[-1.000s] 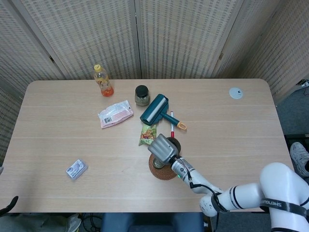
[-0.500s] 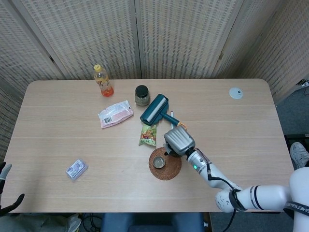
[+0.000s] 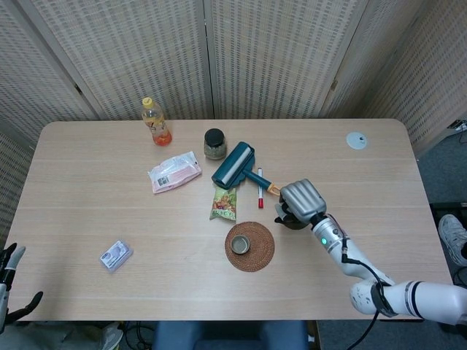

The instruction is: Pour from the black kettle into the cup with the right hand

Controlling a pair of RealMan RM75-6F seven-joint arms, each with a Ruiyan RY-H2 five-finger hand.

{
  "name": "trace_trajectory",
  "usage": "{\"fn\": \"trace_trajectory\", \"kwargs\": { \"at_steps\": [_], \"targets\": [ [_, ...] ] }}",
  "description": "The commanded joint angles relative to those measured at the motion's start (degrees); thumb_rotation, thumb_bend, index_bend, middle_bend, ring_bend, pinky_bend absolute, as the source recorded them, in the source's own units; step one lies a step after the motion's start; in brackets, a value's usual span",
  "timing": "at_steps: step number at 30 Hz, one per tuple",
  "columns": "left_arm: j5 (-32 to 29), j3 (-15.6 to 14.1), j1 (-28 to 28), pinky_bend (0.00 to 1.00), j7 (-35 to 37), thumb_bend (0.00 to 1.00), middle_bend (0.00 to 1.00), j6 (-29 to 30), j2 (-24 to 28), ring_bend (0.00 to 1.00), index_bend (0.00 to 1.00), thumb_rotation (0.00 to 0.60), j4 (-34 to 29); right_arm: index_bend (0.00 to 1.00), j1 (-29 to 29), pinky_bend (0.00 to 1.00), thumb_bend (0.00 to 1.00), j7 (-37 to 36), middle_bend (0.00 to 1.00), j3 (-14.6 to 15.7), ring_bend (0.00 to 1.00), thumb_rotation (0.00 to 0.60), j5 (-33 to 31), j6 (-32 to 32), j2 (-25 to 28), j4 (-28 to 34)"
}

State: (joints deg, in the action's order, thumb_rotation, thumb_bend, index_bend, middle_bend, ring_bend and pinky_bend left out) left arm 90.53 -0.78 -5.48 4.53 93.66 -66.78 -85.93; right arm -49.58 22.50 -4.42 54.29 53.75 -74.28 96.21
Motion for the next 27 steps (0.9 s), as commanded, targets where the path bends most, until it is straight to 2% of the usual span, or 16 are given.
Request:
{"fn": "trace_trajectory", "kwargs": {
  "at_steps": [1, 6, 9, 12, 19, 27],
  "targets": [
    [0.02, -0.03, 0.01, 0.00, -0.11, 0.24, 0.00, 0.07, 0.06, 0.01, 0.00, 0.600, -0.16, 1.00, 1.07, 0.60, 0.46, -1.55, 0.97, 0.20, 0.88, 0.471, 0.71, -0.67, -0.67, -2.57],
    [0.10, -0.22, 0.05, 0.00, -0.44, 0.24, 0.00, -0.03, 0.05, 0.01, 0.00, 0.600, -0.43, 1.00, 2.07, 0.60, 0.15, -3.45, 0.96, 0.43, 0.88, 0.471, 0.97, -2.16, -2.02, -6.68],
    [0.10, -0.30, 0.11, 0.00, -0.63, 0.24, 0.00, -0.17, -0.01, 0.01, 0.00, 0.600, -0.56, 1.00, 2.56, 0.60, 0.03, -4.69, 0.96, 0.31, 0.87, 0.468, 1.33, -2.94, -2.68, -8.42],
    [0.08, -0.35, 0.14, 0.00, -0.75, 0.24, 0.00, -0.24, -0.10, 0.01, 0.00, 0.600, -0.61, 1.00, 3.01, 0.60, 0.00, -5.64, 0.96, 0.33, 0.87, 0.459, 2.04, -3.54, -3.38, -10.11],
    [-0.07, -0.59, 0.11, 0.00, -0.86, 0.24, 0.00, -0.48, -0.17, 0.01, 0.00, 0.600, -0.58, 1.00, 3.82, 0.60, 0.00, -6.87, 0.96, 0.35, 0.87, 0.448, 3.23, -4.70, -4.97, -13.52],
    [-0.22, -0.75, 0.10, 0.00, -0.84, 0.24, 0.00, -0.70, -0.39, 0.01, 0.00, 0.600, -0.42, 1.00, 4.41, 0.60, 0.00, -5.17, 0.96, 1.00, 0.87, 0.448, 5.15, -4.71, -6.64, -16.62]
  ]
}}
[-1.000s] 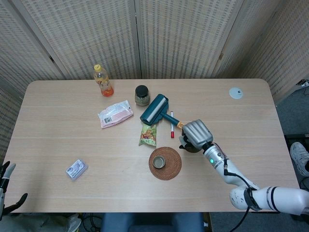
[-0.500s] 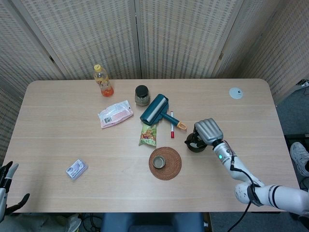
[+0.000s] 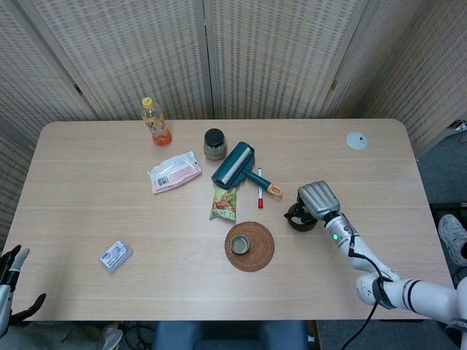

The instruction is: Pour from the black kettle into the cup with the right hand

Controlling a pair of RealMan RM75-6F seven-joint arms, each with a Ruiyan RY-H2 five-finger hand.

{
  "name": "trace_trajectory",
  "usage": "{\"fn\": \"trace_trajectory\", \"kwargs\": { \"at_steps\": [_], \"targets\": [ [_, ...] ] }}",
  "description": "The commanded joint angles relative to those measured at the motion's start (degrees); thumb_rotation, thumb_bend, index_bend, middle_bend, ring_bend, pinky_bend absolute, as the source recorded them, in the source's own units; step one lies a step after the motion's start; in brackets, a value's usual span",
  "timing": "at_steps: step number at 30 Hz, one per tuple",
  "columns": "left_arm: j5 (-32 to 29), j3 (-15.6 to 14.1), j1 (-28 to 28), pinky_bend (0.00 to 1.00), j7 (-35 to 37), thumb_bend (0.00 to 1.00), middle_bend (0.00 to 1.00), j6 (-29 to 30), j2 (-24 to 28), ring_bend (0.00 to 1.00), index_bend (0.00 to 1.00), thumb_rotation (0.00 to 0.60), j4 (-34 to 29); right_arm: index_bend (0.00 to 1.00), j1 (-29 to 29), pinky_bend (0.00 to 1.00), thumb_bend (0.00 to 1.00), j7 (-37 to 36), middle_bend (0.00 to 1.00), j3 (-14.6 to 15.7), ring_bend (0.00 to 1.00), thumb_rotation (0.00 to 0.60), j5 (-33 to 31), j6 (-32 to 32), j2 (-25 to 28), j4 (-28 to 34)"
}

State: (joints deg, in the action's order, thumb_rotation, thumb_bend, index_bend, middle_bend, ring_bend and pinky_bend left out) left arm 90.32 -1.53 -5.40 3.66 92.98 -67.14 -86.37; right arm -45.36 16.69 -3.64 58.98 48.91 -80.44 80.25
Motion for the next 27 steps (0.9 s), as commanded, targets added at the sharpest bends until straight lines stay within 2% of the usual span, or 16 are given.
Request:
{"fn": "trace_trajectory", "kwargs": {
  "at_steps": [1, 8, 11, 13, 18, 20, 27],
  "targets": [
    [-0.01, -0.01, 0.03, 0.00, 0.03, 0.24, 0.00, -0.04, -0.06, 0.01, 0.00, 0.600, 0.04, 1.00, 0.26, 0.60, 0.00, 0.92, 0.96, 0.27, 0.87, 0.449, 0.61, 0.20, -0.68, -0.94],
    [-0.13, -0.12, -0.06, 0.00, 0.29, 0.24, 0.00, -0.06, -0.21, 0.01, 0.00, 0.600, 0.34, 1.00, 0.83, 0.60, 0.00, 1.37, 0.95, 0.33, 0.86, 0.447, 1.17, -0.30, -2.01, -2.80],
    [-0.20, -0.10, -0.10, 0.00, 0.46, 0.24, 0.00, 0.00, -0.21, 0.01, 0.00, 0.600, 0.48, 1.00, 1.03, 0.59, 0.00, 1.17, 0.95, 0.23, 0.85, 0.429, 1.44, -0.69, -2.22, -3.17],
    [-0.21, -0.13, -0.11, 0.00, 0.51, 0.24, 0.00, -0.01, -0.23, 0.01, 0.00, 0.600, 0.53, 1.00, 1.18, 0.54, 0.00, 1.16, 0.95, 0.17, 0.85, 0.416, 1.62, -0.84, -2.23, -3.24],
    [-0.23, -0.17, -0.09, 0.00, 0.71, 0.24, 0.00, -0.10, -0.40, 0.01, 0.00, 0.600, 0.76, 1.00, 1.44, 0.33, 0.00, 1.68, 0.94, 0.02, 0.84, 0.408, 1.76, -1.03, -2.28, -3.34],
    [-0.24, -0.18, -0.11, 0.00, 0.78, 0.24, 0.00, -0.08, -0.42, 0.01, 0.00, 0.600, 0.83, 1.00, 1.52, 0.28, 0.00, 1.86, 0.94, -0.07, 0.84, 0.404, 1.69, -1.11, -2.28, -3.29],
    [-0.38, -0.21, -0.15, 0.00, 0.97, 0.24, 0.00, -0.15, -0.53, 0.01, 0.00, 0.600, 1.07, 1.00, 1.62, 0.24, 0.00, 4.30, 0.94, -0.02, 0.82, 0.405, 1.59, -0.86, -2.68, -3.64]
  ]
}}
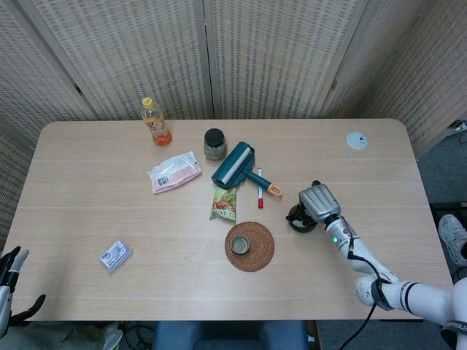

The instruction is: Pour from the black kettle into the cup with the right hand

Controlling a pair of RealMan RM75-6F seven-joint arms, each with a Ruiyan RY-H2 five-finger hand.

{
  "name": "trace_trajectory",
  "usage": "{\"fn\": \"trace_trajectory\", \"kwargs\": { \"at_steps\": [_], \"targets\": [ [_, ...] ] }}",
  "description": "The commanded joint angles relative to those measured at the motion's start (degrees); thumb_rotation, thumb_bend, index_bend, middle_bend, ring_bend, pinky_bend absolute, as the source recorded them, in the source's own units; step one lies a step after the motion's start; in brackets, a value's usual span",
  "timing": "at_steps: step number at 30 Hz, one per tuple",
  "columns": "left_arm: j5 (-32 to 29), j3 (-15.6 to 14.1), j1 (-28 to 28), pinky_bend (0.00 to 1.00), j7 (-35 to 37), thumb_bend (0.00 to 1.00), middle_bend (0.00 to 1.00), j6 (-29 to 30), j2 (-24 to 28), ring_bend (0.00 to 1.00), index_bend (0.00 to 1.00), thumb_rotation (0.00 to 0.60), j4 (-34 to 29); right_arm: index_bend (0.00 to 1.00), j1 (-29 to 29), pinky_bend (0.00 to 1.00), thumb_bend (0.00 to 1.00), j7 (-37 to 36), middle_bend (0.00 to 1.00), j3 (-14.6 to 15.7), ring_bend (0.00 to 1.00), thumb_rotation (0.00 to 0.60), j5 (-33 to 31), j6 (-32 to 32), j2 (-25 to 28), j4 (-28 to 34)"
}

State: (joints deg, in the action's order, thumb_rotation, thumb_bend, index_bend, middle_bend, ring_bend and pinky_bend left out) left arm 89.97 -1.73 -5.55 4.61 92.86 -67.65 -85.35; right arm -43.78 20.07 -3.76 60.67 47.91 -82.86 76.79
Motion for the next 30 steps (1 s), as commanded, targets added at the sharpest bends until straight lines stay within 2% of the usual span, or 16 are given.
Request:
{"fn": "trace_trajectory", "kwargs": {
  "at_steps": [1, 11, 16, 23, 30],
  "targets": [
    [-0.05, -0.02, 0.00, 0.00, 0.04, 0.24, 0.00, -0.06, -0.04, 0.01, 0.00, 0.600, 0.10, 1.00, 0.07, 0.24, 0.00, 1.17, 0.94, 0.13, 0.82, 0.405, -0.19, 0.11, -0.36, -0.20],
    [-0.07, -0.04, -0.08, 0.00, 0.53, 0.24, 0.00, 0.02, -0.19, 0.01, 0.00, 0.600, 0.57, 0.97, 0.36, 0.22, 0.00, 5.28, 0.89, 1.01, 0.78, 0.404, 0.44, 0.95, -1.17, -0.65],
    [0.03, -0.06, -0.11, 0.00, 0.79, 0.24, 0.00, 0.16, -0.22, 0.01, 0.00, 0.600, 0.74, 0.88, 0.76, 0.21, 0.00, 6.23, 0.82, 1.08, 0.71, 0.405, 0.58, 1.51, -1.05, 0.10],
    [0.14, -0.07, -0.13, 0.00, 0.94, 0.24, 0.00, 0.29, -0.19, 0.01, 0.00, 0.600, 0.78, 0.70, 1.34, 0.21, 0.00, 6.88, 0.68, 0.99, 0.57, 0.406, 0.50, 2.02, -0.60, 1.31],
    [0.22, -0.03, -0.13, 0.00, 0.96, 0.24, 0.00, 0.43, -0.09, 0.01, 0.00, 0.600, 0.65, 0.51, 1.82, 0.21, 0.00, 6.68, 0.50, 0.64, 0.41, 0.405, 1.08, 2.68, 0.36, 2.92]
  ]
}}
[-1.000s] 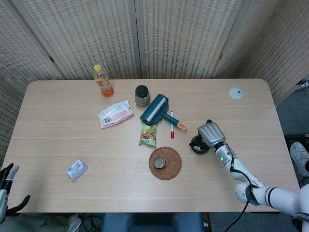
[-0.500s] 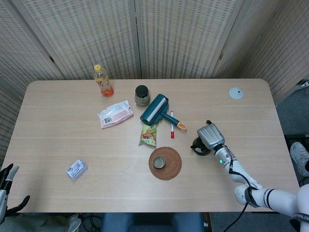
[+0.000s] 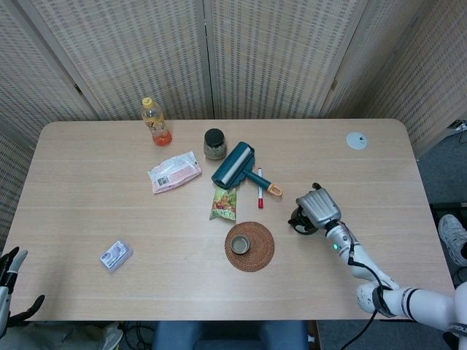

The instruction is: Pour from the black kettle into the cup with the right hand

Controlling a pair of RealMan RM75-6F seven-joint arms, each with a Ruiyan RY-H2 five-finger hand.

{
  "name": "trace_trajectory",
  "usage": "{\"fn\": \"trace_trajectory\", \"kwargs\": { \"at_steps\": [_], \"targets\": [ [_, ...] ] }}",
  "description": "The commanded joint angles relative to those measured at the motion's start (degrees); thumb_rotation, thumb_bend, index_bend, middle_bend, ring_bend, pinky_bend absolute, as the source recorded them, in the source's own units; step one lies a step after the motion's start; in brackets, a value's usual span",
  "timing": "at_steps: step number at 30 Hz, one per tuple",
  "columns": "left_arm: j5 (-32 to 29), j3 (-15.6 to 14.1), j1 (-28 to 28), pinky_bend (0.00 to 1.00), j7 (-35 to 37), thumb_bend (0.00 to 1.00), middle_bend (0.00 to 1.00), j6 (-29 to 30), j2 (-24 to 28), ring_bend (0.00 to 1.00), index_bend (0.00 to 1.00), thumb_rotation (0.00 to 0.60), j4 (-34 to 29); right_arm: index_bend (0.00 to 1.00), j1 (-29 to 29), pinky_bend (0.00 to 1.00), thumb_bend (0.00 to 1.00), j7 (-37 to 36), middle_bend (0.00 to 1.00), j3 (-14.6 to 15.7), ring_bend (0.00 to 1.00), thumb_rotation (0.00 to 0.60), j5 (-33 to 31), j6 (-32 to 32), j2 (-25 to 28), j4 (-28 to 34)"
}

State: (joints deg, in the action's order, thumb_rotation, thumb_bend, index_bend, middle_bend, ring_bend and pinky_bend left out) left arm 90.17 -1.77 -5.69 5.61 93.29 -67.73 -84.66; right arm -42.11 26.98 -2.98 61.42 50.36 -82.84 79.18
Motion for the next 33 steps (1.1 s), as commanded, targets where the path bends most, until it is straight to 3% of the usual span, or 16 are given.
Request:
{"fn": "trace_trajectory", "kwargs": {
  "at_steps": [1, 4, 9, 12, 14, 17, 18, 24, 33],
  "targets": [
    [0.03, 0.01, 0.03, 0.00, -0.06, 0.24, 0.00, 0.00, 0.02, 0.01, 0.00, 0.600, -0.07, 0.49, 0.22, 0.21, 0.00, -0.31, 0.48, -0.17, 0.38, 0.405, 0.46, 0.33, 0.53, 0.81],
    [0.05, 0.04, 0.08, 0.00, -0.15, 0.24, 0.00, -0.03, 0.02, 0.01, 0.00, 0.600, -0.13, 0.39, 0.45, 0.20, 0.00, -0.21, 0.39, -0.24, 0.29, 0.406, 0.76, 0.80, 1.02, 1.55],
    [0.15, 0.15, 0.19, 0.00, -0.26, 0.24, 0.00, 0.05, 0.14, 0.01, 0.00, 0.600, -0.22, 0.12, 1.36, 0.11, 0.00, 0.56, 0.15, -0.56, 0.09, 0.406, 1.46, 3.34, 1.81, 3.12],
    [0.15, 0.23, 0.22, 0.00, -0.32, 0.24, 0.00, 0.15, 0.30, 0.01, 0.00, 0.600, -0.33, 0.07, 2.34, 0.09, 0.00, 0.42, 0.10, -0.76, 0.05, 0.405, 2.46, 5.63, 2.22, 3.93],
    [0.16, 0.31, 0.29, 0.00, -0.34, 0.24, 0.00, 0.14, 0.37, 0.01, 0.00, 0.600, -0.43, 0.06, 3.24, 0.09, 0.00, 0.15, 0.09, -1.10, 0.04, 0.430, 2.79, 7.51, 2.65, 4.84],
    [0.26, 0.32, 0.41, 0.00, -0.41, 0.24, 0.00, 0.08, 0.53, 0.01, 0.00, 0.600, -0.59, 0.06, 4.67, 0.09, 0.00, 1.56, 0.14, -0.99, 0.04, 0.570, 3.92, 10.97, 3.44, 5.79],
    [0.28, 0.34, 0.48, 0.00, -0.43, 0.24, 0.00, 0.01, 0.60, 0.01, 0.00, 0.600, -0.64, 0.06, 5.46, 0.09, 0.00, 2.15, 0.16, -0.82, 0.05, 0.593, 4.65, 12.74, 3.80, 6.33],
    [0.51, 0.54, 0.95, 0.00, -0.55, 0.24, 0.00, -0.22, 0.90, 0.01, 0.00, 0.600, -0.93, 0.09, 10.47, 0.09, 0.00, 2.81, 0.23, 0.21, 0.11, 0.600, 8.24, 21.35, 7.31, 10.82],
    [1.52, 1.08, 2.76, 0.00, -1.27, 0.24, 0.00, -1.40, 1.10, 0.01, 0.00, 0.600, -1.90, 0.10, 19.70, 0.09, 0.00, 0.56, 0.23, 3.15, 0.12, 0.600, 14.19, 32.97, 14.35, 17.97]
  ]
}}
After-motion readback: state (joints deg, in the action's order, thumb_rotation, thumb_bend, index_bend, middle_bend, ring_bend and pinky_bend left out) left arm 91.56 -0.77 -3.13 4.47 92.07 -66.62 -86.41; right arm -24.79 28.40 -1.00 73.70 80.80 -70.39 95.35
